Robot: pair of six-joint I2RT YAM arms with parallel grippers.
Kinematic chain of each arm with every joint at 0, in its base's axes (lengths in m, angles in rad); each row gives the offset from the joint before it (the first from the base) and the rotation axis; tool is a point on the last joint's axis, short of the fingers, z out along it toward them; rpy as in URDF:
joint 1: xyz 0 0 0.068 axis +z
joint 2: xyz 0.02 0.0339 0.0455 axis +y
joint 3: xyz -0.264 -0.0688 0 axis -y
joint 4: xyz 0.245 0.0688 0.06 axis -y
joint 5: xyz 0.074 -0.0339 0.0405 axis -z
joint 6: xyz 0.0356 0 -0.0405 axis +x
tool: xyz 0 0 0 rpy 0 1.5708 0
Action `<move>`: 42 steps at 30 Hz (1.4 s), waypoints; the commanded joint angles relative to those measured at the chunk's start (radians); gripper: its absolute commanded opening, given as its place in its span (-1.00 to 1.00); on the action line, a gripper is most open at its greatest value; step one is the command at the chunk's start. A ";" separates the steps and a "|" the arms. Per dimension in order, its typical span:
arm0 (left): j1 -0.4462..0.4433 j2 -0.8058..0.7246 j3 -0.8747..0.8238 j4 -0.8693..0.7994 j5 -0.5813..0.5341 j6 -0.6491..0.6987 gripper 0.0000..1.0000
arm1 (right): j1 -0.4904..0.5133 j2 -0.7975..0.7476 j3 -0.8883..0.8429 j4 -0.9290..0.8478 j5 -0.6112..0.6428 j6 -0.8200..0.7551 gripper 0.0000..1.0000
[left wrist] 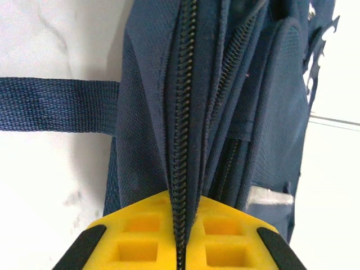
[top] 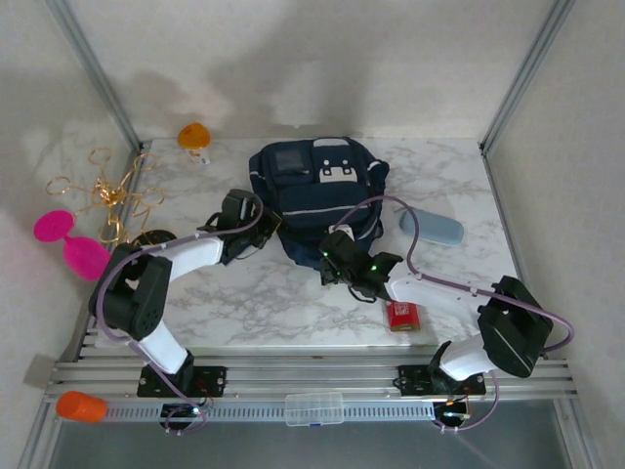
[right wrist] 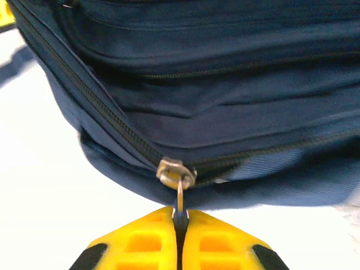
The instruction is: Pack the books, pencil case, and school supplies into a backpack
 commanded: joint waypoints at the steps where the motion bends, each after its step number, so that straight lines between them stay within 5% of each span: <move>1: 0.059 0.047 0.077 0.023 -0.036 0.109 -1.00 | 0.028 0.034 0.067 -0.131 0.020 0.015 -1.00; 2: 0.058 0.048 0.081 0.043 -0.012 0.110 -0.82 | 0.044 0.068 0.109 -0.112 0.001 0.001 -1.00; 4: 0.054 0.011 0.049 0.086 0.010 0.089 -0.14 | 0.061 0.122 0.174 -0.078 -0.024 -0.008 -1.00; 6: 0.037 -0.068 -0.038 0.141 0.008 0.029 0.18 | 0.061 0.161 0.198 -0.029 -0.044 -0.001 -1.00; 10: -0.067 -0.217 -0.189 0.184 -0.069 -0.099 0.40 | 0.061 0.199 0.206 0.035 -0.057 -0.015 -1.00; 17: -0.258 -0.271 -0.318 0.228 -0.270 -0.416 0.45 | 0.062 0.207 0.205 0.047 -0.074 -0.032 -1.00; 25: -0.338 -0.164 -0.301 0.313 -0.384 -0.590 0.27 | 0.062 0.202 0.191 0.071 -0.073 -0.036 -1.00; 34: -0.342 -0.102 -0.227 0.141 -0.542 -0.584 -0.93 | 0.059 0.234 0.246 -0.058 0.065 -0.022 -1.00; 38: -0.265 -0.189 -0.249 0.037 -0.555 -0.490 -1.00 | 0.050 0.187 0.187 -0.119 0.146 -0.006 -1.00; 42: -0.100 -0.270 -0.299 0.018 -0.444 -0.314 -1.00 | -0.029 0.080 0.054 -0.139 0.176 0.004 -1.00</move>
